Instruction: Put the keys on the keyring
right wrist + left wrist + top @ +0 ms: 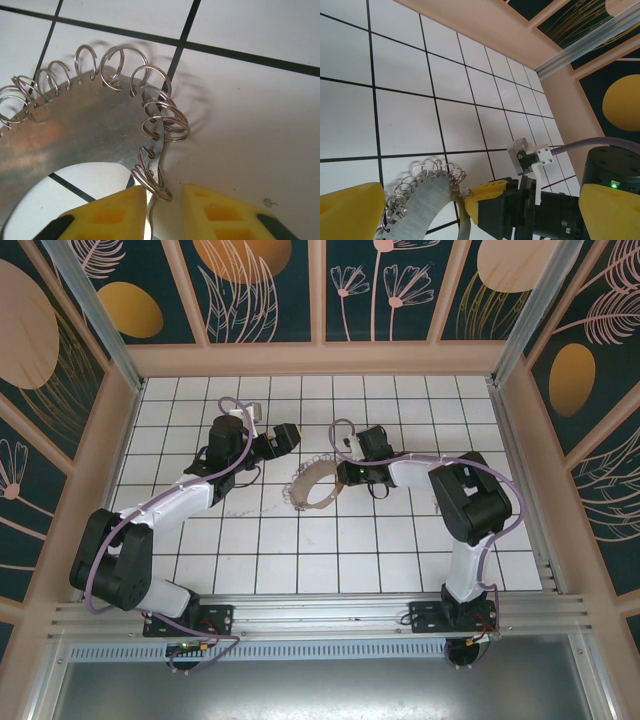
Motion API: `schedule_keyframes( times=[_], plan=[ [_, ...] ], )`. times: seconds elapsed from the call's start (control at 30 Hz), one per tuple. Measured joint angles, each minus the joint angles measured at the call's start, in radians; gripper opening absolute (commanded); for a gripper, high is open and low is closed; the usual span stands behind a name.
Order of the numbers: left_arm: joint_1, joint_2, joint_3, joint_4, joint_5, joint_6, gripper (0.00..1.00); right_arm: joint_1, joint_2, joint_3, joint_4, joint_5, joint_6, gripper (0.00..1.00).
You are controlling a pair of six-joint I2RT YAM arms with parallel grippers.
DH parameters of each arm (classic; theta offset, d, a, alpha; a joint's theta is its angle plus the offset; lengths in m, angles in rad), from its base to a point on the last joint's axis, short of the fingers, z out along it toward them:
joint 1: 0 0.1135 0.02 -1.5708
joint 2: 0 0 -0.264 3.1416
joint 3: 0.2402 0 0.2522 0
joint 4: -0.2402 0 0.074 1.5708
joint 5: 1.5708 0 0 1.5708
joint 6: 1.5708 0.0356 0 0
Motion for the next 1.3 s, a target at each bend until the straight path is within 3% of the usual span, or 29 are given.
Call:
schedule_keyframes(
  times=[0.23,0.53,0.87,1.13,1.3],
  plan=[
    [0.000,0.000,0.000,0.004,0.003,-0.004,0.99,-0.003,0.001,0.000,0.005,-0.018,-0.006,0.00],
    [0.000,0.000,0.000,0.011,0.003,-0.004,0.99,-0.010,-0.005,-0.001,0.006,-0.042,-0.026,0.00],
    [0.000,-0.006,0.000,0.011,0.005,-0.004,0.99,-0.076,-0.146,-0.071,0.042,-0.129,0.016,0.00],
    [0.000,-0.011,0.000,0.011,0.031,-0.002,0.99,-0.090,-0.173,-0.089,0.069,-0.203,0.029,0.00],
    [0.000,-0.011,0.000,0.011,0.069,0.009,0.90,-0.092,-0.229,-0.118,0.096,-0.274,-0.014,0.00]
  ],
)
